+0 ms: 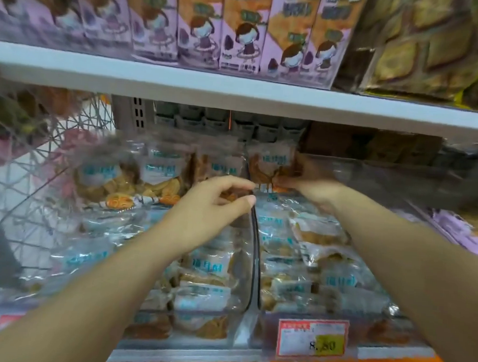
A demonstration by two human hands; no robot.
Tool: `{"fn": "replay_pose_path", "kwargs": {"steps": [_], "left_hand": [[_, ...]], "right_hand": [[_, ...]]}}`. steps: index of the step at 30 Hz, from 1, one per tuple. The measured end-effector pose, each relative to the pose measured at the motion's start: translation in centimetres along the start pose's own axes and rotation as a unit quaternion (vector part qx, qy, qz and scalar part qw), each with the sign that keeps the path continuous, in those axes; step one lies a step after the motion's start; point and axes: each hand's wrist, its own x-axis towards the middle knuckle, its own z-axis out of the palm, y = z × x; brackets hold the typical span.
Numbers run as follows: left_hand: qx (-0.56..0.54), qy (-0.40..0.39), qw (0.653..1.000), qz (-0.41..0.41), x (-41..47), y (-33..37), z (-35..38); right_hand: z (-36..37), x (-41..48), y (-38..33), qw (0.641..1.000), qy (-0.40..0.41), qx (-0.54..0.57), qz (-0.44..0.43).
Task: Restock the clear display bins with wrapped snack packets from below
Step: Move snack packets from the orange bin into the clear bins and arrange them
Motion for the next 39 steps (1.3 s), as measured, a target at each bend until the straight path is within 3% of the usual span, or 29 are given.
{"fn": "replay_pose_path", "kwargs": {"steps": [4, 9, 15, 19, 22, 24, 27, 31, 35, 37, 39], "left_hand": [[-0.025, -0.006, 1.000, -0.001, 0.2, -0.3, 0.0], [-0.023, -0.009, 1.000, -0.003, 0.2, -0.2, 0.0], [-0.004, -0.018, 1.000, -0.005, 0.1, 0.2, -0.1], [0.003, -0.015, 1.000, -0.005, 0.0, 0.2, -0.2], [0.002, -0.008, 1.000, -0.005, -0.2, 0.3, 0.0], [0.002, -0.007, 1.000, -0.007, -0.3, 0.4, 0.0], [0.013, -0.010, 1.000, -0.007, -0.4, 0.6, -0.1], [0.051, -0.024, 0.998, -0.013, -0.3, 0.9, -0.4], [0.149, -0.003, 0.989, 0.003, -0.3, 1.9, -0.6], [0.187, 0.029, 0.981, 0.032, -0.5, 3.1, -0.6], [0.156, 0.026, 0.986, 0.060, -0.5, 4.4, -0.2]], "right_hand": [[1.0, -0.9, -0.3, 0.997, 0.038, -0.056, -0.035], [1.2, -1.7, -1.4, 0.982, -0.038, -0.184, -0.004], [0.8, -2.3, -1.9, 0.973, -0.076, -0.219, 0.020], [-1.3, -3.6, -1.8, 0.972, -0.036, -0.228, 0.031], [-3.1, -6.5, -2.6, 0.969, -0.014, -0.244, -0.027], [-4.6, -8.9, -3.2, 0.963, -0.089, -0.244, -0.065], [-5.6, -11.7, -3.4, 0.907, -0.230, -0.352, -0.019], [-5.2, -12.7, -2.0, 0.899, -0.185, -0.391, -0.061], [-6.3, -12.4, -2.1, 0.939, -0.073, -0.323, -0.090], [-6.9, -12.6, -2.4, 0.981, -0.042, -0.182, -0.059], [-7.0, -13.0, -2.9, 0.997, -0.071, 0.036, -0.005]]}}
